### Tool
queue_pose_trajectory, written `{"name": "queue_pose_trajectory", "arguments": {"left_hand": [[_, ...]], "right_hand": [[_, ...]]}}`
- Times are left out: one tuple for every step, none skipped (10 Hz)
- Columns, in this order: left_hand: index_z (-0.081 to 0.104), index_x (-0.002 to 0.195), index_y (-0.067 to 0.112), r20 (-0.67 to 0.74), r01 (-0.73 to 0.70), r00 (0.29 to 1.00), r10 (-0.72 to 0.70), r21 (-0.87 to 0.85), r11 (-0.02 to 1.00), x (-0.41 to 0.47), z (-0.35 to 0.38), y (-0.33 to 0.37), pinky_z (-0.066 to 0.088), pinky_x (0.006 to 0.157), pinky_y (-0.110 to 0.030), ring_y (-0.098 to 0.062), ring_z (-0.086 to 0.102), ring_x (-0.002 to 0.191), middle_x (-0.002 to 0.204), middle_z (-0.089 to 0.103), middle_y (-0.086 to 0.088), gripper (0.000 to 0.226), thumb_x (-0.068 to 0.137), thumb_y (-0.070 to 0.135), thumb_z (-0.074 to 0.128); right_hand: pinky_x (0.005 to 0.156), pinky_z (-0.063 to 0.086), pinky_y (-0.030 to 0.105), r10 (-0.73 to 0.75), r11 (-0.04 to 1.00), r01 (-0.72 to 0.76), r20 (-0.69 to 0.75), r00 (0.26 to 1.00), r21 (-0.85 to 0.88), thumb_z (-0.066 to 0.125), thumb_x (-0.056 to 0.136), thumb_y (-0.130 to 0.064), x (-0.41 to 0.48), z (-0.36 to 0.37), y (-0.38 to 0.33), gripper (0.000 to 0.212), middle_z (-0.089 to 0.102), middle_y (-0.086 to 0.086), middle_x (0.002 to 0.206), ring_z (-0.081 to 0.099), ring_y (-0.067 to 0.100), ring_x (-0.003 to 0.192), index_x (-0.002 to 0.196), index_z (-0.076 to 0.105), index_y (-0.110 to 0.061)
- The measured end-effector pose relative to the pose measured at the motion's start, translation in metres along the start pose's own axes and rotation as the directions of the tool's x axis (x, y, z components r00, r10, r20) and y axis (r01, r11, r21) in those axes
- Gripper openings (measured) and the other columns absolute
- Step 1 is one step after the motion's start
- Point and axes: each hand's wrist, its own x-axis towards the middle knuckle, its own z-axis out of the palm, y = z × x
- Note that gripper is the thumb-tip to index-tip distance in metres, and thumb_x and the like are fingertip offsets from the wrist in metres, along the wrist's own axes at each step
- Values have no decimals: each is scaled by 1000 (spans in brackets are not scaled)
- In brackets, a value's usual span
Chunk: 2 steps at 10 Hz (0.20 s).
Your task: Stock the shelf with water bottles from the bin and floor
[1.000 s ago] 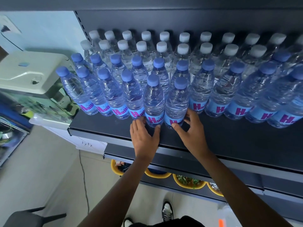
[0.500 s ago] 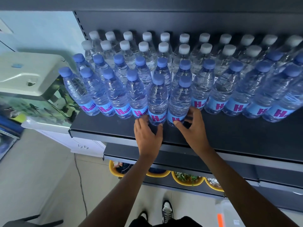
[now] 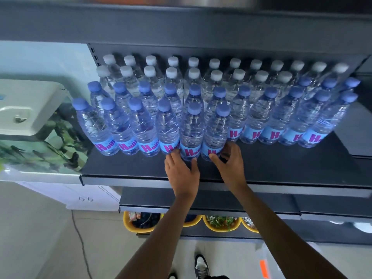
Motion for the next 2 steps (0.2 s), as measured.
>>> {"name": "queue_pose_trajectory", "arguments": {"left_hand": [[53,127,11,-4,-7,1000,7,-43,999,1,0,-3,47,102,-45,-24,53,114,119,57,-4,53,83,21,79],[52,123,16,0,19,1000,-20,-153,988,2,0,-7,50,99,-47,-20,54,111,117,56,1,52,81,21,82]], "right_hand": [[93,57,21,45,998,-42,-58,997,50,82,86,-16,-5,2,-4,57,46,2,129,61,1,110,134,52,-14],[94,57,31,39,999,-35,-204,978,25,81,87,-21,-9,-2,-11,54,48,2,125,58,16,113,132,54,-14]]}}
